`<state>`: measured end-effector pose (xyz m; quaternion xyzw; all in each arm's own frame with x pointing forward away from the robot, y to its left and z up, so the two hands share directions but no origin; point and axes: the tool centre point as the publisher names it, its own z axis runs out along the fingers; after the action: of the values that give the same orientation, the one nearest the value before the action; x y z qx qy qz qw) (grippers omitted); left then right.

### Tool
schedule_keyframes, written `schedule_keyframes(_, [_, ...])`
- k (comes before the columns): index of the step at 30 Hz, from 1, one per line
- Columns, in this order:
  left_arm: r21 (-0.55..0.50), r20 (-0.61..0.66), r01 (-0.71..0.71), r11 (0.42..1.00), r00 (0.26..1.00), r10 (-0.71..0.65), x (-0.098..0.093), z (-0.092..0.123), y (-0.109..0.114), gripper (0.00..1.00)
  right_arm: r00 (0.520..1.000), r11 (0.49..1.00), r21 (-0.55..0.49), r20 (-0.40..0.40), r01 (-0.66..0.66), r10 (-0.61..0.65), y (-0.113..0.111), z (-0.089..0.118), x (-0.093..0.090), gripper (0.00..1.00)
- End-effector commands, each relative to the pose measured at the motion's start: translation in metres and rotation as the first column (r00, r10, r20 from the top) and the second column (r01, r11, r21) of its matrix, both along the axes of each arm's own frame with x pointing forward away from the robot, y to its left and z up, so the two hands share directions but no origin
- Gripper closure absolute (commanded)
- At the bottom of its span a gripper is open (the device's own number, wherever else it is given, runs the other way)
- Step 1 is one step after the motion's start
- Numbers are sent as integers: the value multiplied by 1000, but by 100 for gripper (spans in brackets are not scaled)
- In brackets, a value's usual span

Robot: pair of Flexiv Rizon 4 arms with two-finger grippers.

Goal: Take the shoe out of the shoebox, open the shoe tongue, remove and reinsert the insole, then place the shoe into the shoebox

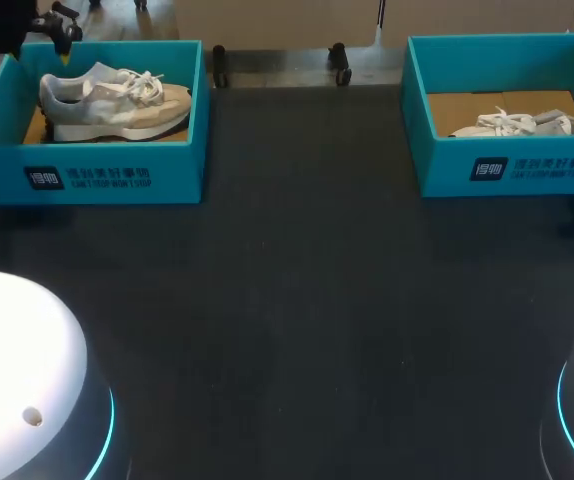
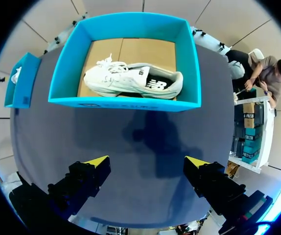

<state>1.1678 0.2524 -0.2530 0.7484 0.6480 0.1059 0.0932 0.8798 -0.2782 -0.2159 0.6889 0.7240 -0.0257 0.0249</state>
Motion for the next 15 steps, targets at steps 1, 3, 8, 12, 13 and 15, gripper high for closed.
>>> schedule_keyframes(1, [16,-4,-13,1000,1000,13,7,-11,1,0,1000,1000,0,1,-1,1,0,0,0,0])
schedule_keyframes(3, [22,-8,-16,1000,1000,16,8,-14,3,0,1000,1000,0,1,-1,1,0,0,0,0])
schedule_keyframes(8, [34,-32,-32,999,999,33,9,-26,5,0,1000,1000,0,1,-1,1,0,0,0,0])
schedule_keyframes(12, [16,-44,-83,996,996,83,9,-35,8,0,1000,1000,0,1,-1,1,0,0,0,0])
schedule_keyframes(13, [10,-44,-91,996,995,92,8,-37,9,0,1000,1000,0,1,-1,1,0,0,0,0])
schedule_keyframes(15, [7,-50,-111,994,993,111,9,-40,11,0,1000,1000,0,1,-1,1,0,0,0,0])
